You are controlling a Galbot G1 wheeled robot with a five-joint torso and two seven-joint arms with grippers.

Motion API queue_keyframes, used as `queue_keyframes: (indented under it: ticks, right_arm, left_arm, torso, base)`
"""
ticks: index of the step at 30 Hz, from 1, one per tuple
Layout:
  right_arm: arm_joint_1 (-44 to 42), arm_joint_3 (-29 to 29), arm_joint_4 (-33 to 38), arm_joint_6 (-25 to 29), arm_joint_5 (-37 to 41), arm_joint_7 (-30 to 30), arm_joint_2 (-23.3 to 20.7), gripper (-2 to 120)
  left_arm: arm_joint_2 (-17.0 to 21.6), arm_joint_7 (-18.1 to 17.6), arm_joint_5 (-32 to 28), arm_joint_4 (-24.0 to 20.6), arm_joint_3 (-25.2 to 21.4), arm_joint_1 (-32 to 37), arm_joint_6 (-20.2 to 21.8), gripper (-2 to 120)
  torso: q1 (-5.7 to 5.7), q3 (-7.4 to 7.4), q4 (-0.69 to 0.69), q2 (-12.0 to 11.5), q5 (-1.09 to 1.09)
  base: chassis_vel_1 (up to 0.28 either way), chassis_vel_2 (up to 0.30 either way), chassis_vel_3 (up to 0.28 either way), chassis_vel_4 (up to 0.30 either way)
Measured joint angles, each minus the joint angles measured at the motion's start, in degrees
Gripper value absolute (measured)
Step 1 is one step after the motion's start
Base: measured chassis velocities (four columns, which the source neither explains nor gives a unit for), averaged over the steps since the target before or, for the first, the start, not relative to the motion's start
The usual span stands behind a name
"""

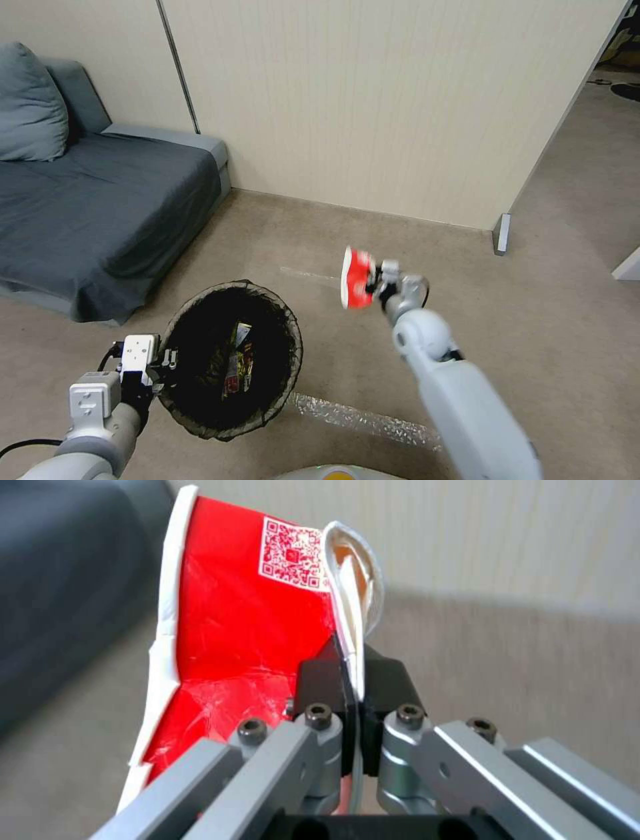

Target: Pick up the trash bin, then pick up the garbage from the floor and place it into the trash bin.

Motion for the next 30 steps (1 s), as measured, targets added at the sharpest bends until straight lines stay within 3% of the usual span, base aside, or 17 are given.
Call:
queue_keyframes:
  ticks: [4,12,21,24,30]
  right_arm:
    - [0.7,0.18,9.24,-1.6,3.11,0.0,-3.47,0]
    - [2.46,-2.77,21.08,-3.74,8.74,-2.23,-7.36,0]
    - [2.88,-10.25,25.53,-4.43,9.32,-3.96,-10.25,0]
    - [2.88,-17.03,26.14,-4.93,7.23,-4.48,-11.92,0]
    - [2.64,-24.33,25.75,-4.97,3.43,-5.23,-13.72,0]
  left_arm:
    - [0.06,-0.04,0.03,0.0,0.28,0.28,0.04,1]
    - [0.01,-0.09,0.66,0.0,1.03,0.87,0.13,1]
    - [0.01,-0.11,0.75,0.0,1.02,1.04,0.24,1]
    - [0.08,-0.11,0.81,0.0,1.1,0.97,0.32,1]
    - [0.33,-0.11,0.82,0.0,1.05,1.01,0.42,1]
  torso:
    - [0.0,0.0,-0.01,0.0,0.02]
    - [0.0,0.0,0.0,0.0,0.01]
    - [0.0,0.0,0.0,0.0,0.0]
    - [0.0,0.0,0.0,0.0,0.0]
    - [0.0,0.0,0.0,0.0,-0.01]
  base:
    - [0.0,0.0,0.0,0.0]
    - [0.0,0.0,0.0,0.0]
    - [0.0,0.0,0.0,0.0]
    - [0.0,0.0,0.0,0.0]
    - [0.0,0.0,0.0,0.0]
